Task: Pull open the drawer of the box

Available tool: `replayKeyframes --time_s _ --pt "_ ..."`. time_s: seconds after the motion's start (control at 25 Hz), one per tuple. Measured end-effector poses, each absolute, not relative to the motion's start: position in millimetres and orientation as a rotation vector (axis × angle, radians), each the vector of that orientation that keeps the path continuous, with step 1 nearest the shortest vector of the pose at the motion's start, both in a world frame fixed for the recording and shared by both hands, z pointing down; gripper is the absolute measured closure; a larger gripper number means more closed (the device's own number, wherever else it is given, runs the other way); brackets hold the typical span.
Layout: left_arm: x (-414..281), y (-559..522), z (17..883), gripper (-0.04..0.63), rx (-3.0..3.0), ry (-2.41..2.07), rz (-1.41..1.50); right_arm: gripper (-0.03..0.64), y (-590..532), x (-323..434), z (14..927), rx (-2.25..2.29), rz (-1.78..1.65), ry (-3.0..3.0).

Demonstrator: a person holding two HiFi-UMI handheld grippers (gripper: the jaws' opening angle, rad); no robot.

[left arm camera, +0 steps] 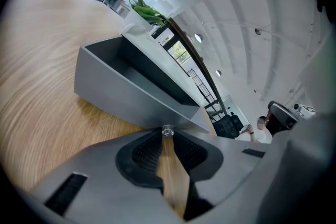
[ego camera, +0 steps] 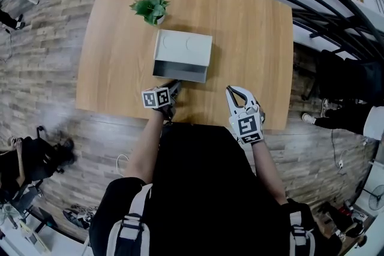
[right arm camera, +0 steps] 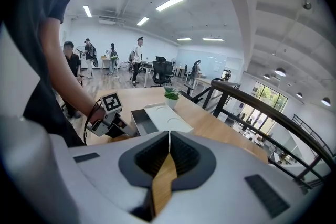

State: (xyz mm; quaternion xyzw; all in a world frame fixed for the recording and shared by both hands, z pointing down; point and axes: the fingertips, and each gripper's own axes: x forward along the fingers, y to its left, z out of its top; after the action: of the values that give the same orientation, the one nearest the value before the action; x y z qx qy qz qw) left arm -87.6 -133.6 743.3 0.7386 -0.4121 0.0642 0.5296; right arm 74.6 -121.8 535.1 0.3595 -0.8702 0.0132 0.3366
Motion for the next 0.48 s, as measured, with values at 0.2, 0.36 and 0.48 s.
replayKeyframes --time_s 0.2,0.36,0.48 --pt "-87 -129 743 0.511 1.76 -0.995 0.158 0.591 -118 77 534 0.939 0.032 -2.276" --pt "-87 -122 744 0.511 1.754 -0.999 0.163 0.591 -114 77 535 0.939 0.035 -2.282" --pt "-87 -119 745 0.511 1.752 -1.003 0.159 0.591 -111 77 535 0.941 0.049 -2.285"
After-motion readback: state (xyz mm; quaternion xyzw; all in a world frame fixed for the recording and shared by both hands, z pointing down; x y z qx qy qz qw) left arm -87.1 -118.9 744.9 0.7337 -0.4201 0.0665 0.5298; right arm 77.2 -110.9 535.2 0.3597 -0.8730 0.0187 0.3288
